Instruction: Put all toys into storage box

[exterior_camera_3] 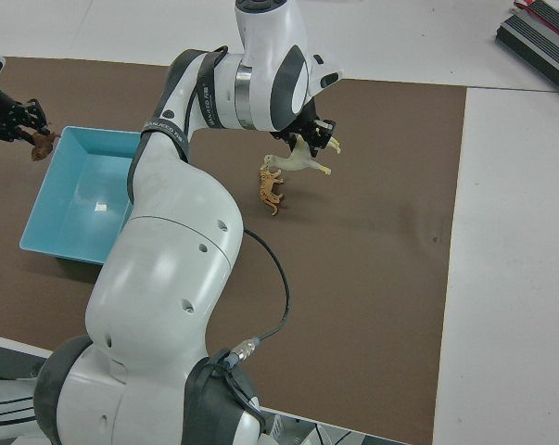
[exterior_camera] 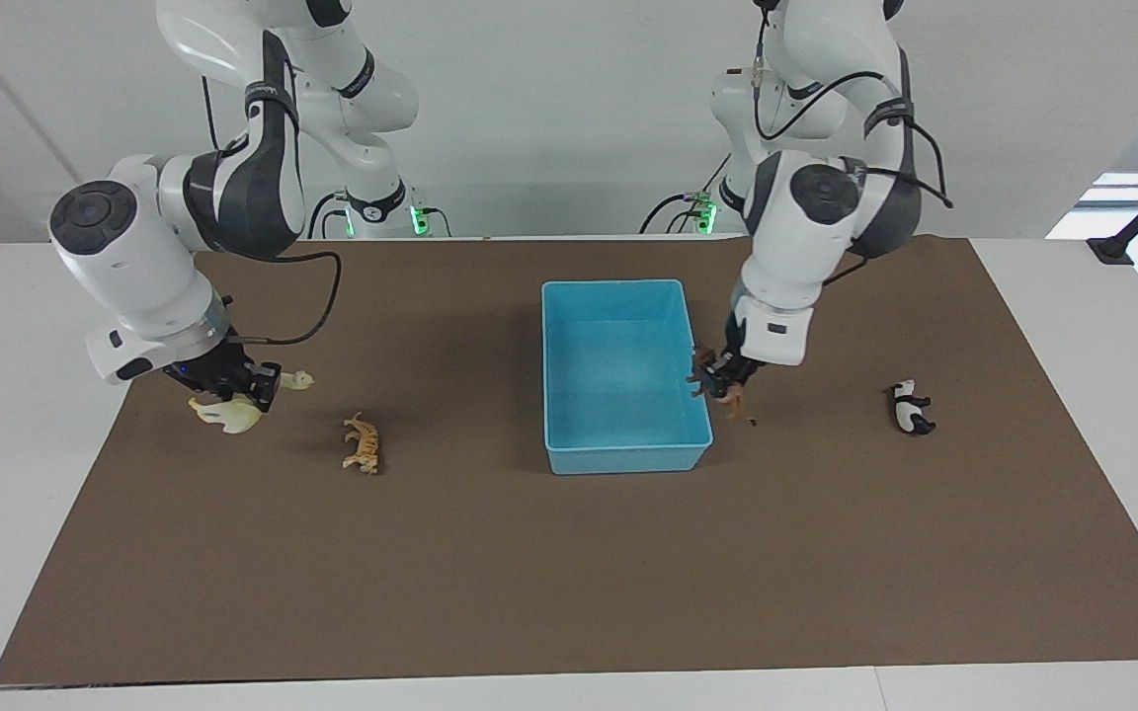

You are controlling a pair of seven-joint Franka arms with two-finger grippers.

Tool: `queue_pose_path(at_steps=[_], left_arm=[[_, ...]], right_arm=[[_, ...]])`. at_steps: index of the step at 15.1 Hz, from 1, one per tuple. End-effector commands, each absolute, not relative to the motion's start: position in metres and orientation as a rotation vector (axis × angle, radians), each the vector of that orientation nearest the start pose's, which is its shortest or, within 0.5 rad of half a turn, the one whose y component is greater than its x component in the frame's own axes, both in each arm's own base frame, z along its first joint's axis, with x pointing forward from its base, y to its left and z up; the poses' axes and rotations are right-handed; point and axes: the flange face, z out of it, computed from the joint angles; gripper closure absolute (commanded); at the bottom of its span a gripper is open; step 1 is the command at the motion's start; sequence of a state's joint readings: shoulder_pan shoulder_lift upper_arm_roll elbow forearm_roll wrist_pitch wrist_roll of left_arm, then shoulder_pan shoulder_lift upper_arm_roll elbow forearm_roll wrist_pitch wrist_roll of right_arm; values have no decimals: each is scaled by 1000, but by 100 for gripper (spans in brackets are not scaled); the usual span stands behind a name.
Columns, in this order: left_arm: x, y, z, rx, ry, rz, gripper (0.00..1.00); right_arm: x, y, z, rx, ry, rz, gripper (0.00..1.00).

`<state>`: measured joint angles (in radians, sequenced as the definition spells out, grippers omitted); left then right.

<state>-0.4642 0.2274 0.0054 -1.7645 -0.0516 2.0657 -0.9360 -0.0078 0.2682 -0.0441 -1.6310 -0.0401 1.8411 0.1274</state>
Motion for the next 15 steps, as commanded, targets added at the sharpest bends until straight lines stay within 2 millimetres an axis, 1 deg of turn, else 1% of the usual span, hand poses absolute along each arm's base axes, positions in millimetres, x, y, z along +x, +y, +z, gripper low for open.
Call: queue_pose_path(at_steps=[1,2,6,7,8,9,10,11,12,13,14,15], left_arm=[[558,-293,429,-3116,-839,-49,37],[554,-294,426,-3107,-832,-32,0],[553,-294,427,-3102,-833,-24,0],[554,-289,426,-3086,-839,-3,0],[555,-278,426,-3058,-834,25,0],[557,-262,430,-3035,-822,43,0],[564,-239,432,-3012,-764,31,0],[572,-210,431,-3009,-685,45,0],[581,-180,430,-3021,-615,64,0],[590,-146,428,-3037,-548,73,0],[596,-116,426,-3052,-478,81,0],[600,-89,423,-3070,-385,81,0]], right_arm=[[635,-41,452,-3194,294,126,100],[635,-41,452,-3194,296,128,100],[634,-40,453,-3190,321,128,100],[634,-35,453,-3186,363,128,100],[636,-21,455,-3182,406,117,100],[637,-2,456,-3179,439,108,100],[637,20,458,-3177,476,98,100],[635,46,458,-3173,520,94,100],[630,84,460,-3168,583,94,100],[624,115,461,-3164,645,96,100],[616,146,463,-3158,700,90,100],[607,183,466,-3146,740,71,100]])
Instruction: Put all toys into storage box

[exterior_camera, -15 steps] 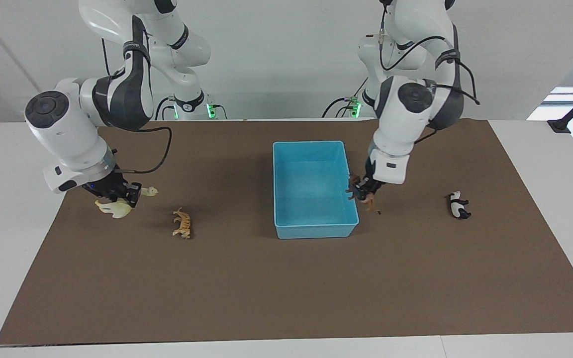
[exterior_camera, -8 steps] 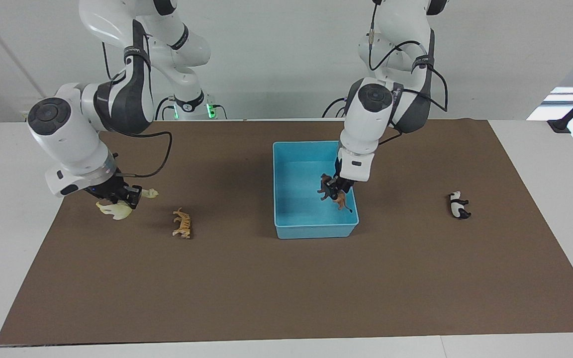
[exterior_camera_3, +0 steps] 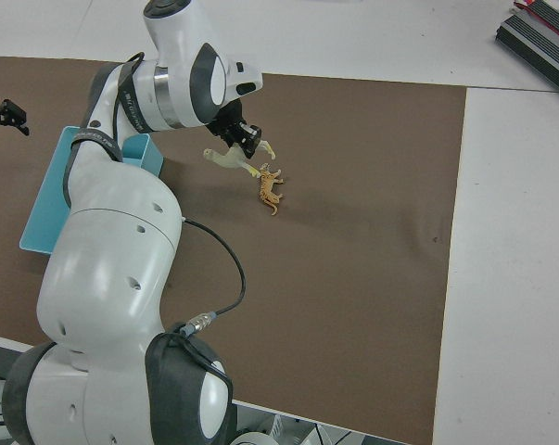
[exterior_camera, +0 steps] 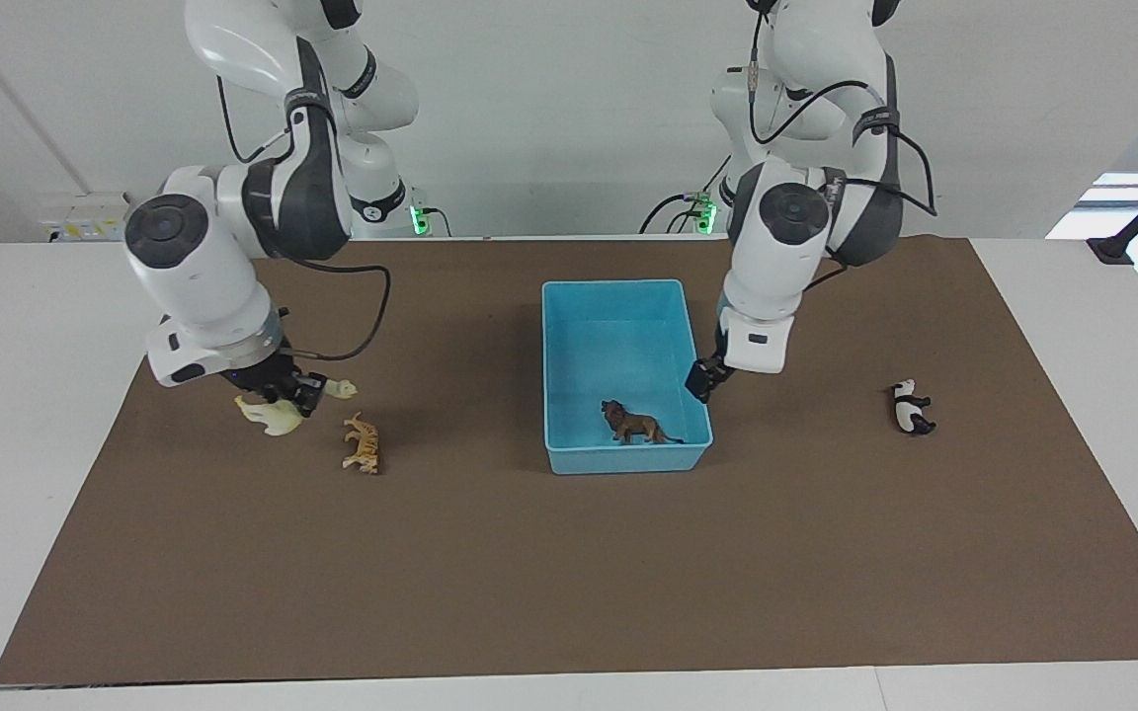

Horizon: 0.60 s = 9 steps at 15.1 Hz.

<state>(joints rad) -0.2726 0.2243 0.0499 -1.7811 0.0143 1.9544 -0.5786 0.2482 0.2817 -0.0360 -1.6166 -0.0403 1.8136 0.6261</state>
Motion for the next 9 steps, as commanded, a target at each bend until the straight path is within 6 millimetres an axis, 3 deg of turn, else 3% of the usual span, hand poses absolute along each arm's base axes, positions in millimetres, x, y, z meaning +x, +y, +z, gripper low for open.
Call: queue_pose_path(at_steps=[1,3,4,5,9], left_arm=[[604,-62,420,-3089,-259,70,0],[603,-20,412,-3104,-69,20,0],[600,5,405,-3106,-34,-3,0],[593,21,398,-3107,-9,-8,0],[567,50,381,-3060,211,69,0]], right_arm=[[599,210,469,-3127,786,50,100],[581,267,484,-3095,810,0,100],[564,305,488,-3088,793,-20,100],[552,327,489,-3082,793,-24,100],[512,398,490,-2931,816,93,100]])
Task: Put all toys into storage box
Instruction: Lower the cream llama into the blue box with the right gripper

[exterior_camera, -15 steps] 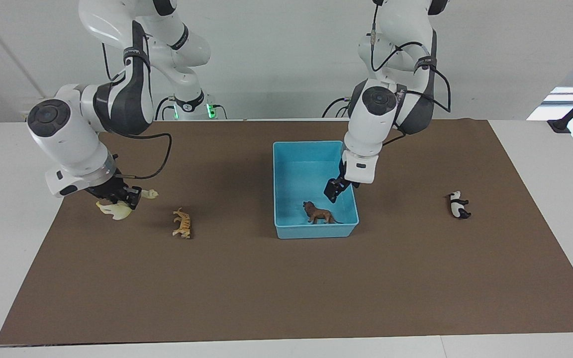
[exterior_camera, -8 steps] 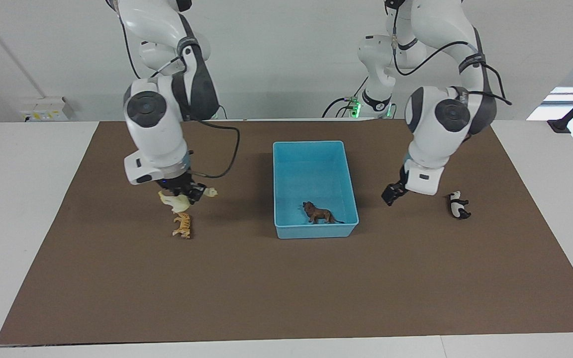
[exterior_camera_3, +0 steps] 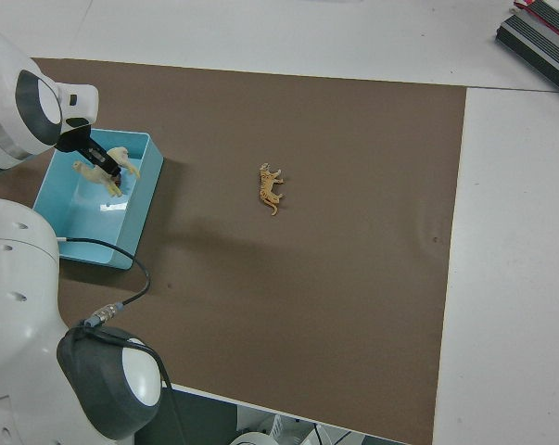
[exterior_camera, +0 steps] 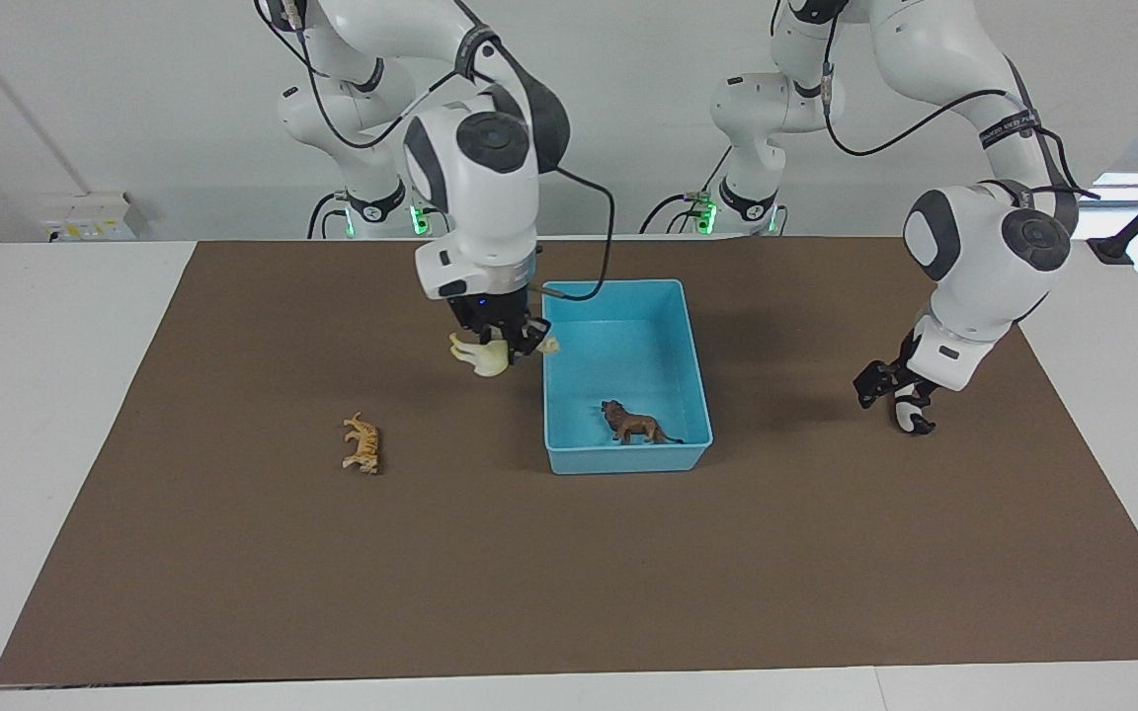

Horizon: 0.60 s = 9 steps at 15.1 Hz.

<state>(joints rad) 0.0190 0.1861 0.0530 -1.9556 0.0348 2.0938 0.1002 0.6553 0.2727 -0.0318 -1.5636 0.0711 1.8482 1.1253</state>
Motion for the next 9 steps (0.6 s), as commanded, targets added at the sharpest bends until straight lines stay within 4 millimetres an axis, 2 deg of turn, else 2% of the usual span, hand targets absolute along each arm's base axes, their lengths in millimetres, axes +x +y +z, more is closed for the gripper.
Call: queue_pose_path(at_steps=[1,3,5,8,9], left_arm=[[562,59,374,-3042,290,76,0],[555,81,365,-3034,311,-15,0],[549,82,352,-3032,316,-41,0],[548,96,342,-3021,360,-72,0],[546,101,335,-3027,344,-59,0]], right_arm=[[503,411,485,-2942,782,95,100],[505,414,479,-2942,775,82,100],[513,410,470,-2947,770,44,100],[539,381,462,-2931,734,-9,100],[542,378,460,-2926,716,-26,100]])
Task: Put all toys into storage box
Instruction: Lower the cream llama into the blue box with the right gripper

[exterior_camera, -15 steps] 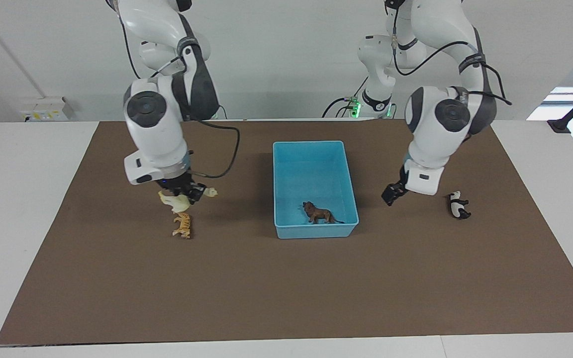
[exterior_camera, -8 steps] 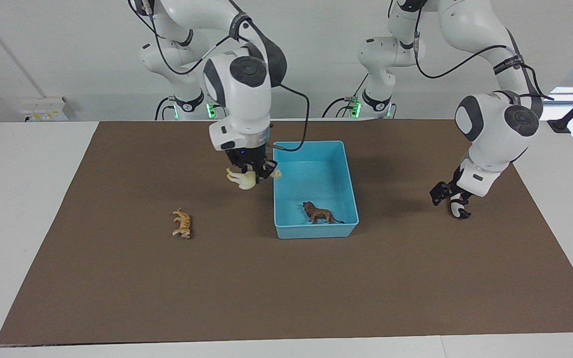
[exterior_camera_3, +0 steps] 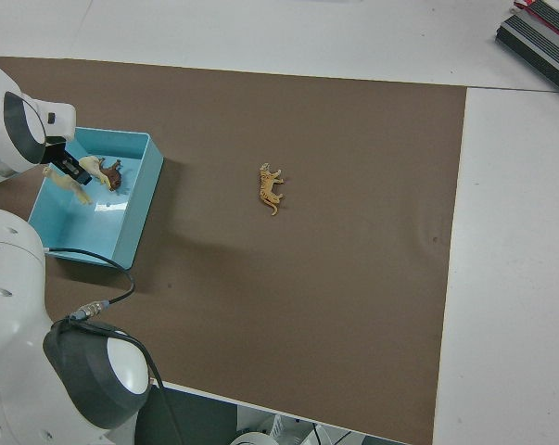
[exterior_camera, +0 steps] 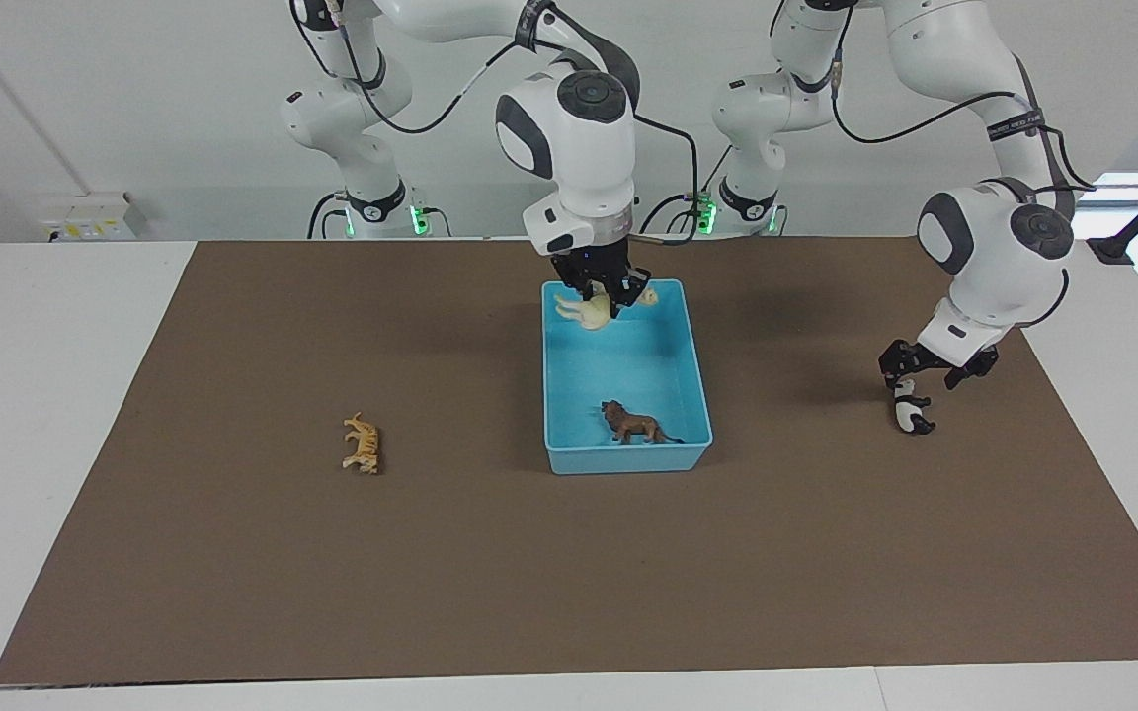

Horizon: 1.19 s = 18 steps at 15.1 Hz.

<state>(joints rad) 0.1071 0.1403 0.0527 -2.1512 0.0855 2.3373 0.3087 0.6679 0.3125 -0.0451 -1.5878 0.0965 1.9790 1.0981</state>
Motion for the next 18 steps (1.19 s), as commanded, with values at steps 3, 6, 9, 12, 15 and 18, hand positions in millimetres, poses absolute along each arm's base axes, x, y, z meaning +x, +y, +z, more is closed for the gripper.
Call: queue_pose_path(at_steps=[3,6,9,12,15,18], left_arm=[[548,102,317,-3034,302,-59,0],[552,99,300,-3034,309,-64,0],[557,106,297,-3031,301,-74,0],[559,105,293,-3031,302,-82,0],[561,100,287,-3031,314,-85,0],[562,103,288,-3033,305,-83,10]], right_arm=[[540,385,459,-2920,699,-36,100],[536,395,452,-2938,692,-16,25],[531,403,467,-3041,647,9,0],[564,351,483,-3087,602,7,0],[609,241,495,-3133,257,14,0],[624,185,480,-3134,90,5,0]])
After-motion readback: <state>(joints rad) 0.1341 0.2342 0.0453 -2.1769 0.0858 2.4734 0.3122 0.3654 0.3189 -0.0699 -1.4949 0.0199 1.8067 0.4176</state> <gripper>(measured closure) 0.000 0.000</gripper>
